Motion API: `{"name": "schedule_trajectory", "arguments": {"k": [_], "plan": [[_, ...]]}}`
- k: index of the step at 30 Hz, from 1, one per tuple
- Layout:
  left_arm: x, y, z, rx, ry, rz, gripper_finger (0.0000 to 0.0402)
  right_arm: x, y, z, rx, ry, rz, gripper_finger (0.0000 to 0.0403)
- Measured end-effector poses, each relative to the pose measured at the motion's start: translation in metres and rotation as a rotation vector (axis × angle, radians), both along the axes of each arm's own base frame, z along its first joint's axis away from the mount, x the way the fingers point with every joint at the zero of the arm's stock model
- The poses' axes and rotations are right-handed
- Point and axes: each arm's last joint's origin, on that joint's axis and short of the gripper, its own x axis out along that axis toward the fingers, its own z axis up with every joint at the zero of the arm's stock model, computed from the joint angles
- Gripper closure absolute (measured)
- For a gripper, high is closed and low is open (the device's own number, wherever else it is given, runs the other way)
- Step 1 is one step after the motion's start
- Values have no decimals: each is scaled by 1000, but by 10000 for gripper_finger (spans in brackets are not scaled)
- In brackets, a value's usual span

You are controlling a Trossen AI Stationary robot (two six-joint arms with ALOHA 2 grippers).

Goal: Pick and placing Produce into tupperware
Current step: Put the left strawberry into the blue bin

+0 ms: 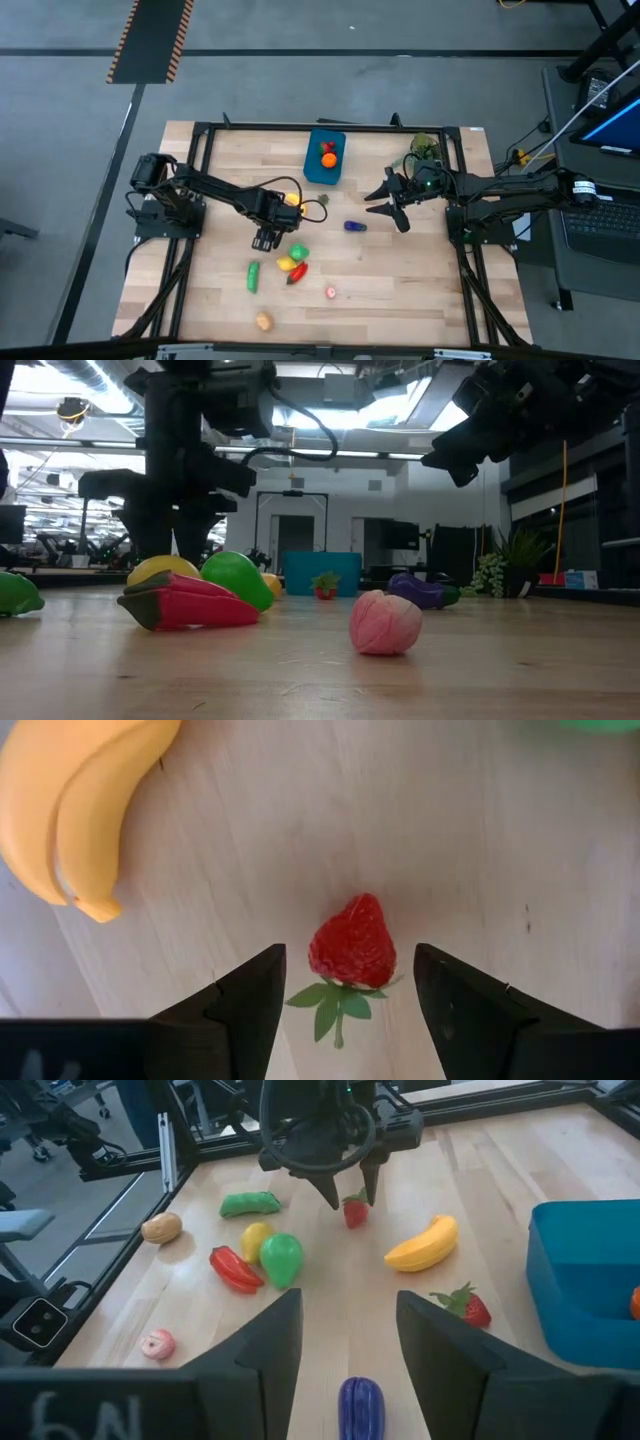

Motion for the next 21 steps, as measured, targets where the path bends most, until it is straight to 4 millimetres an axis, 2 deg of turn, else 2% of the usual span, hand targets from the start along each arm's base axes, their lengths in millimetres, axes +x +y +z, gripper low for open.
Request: {"name": "schedule_trajectory", "arguments": {"k": [15, 21], "plan": [[2, 4, -6, -40, -36, -16, 188, 0, 0, 0, -1, 0, 0, 237], [5, 3, -23, -57, 35, -34, 188, 0, 0, 0, -1, -1, 0, 237]]}}
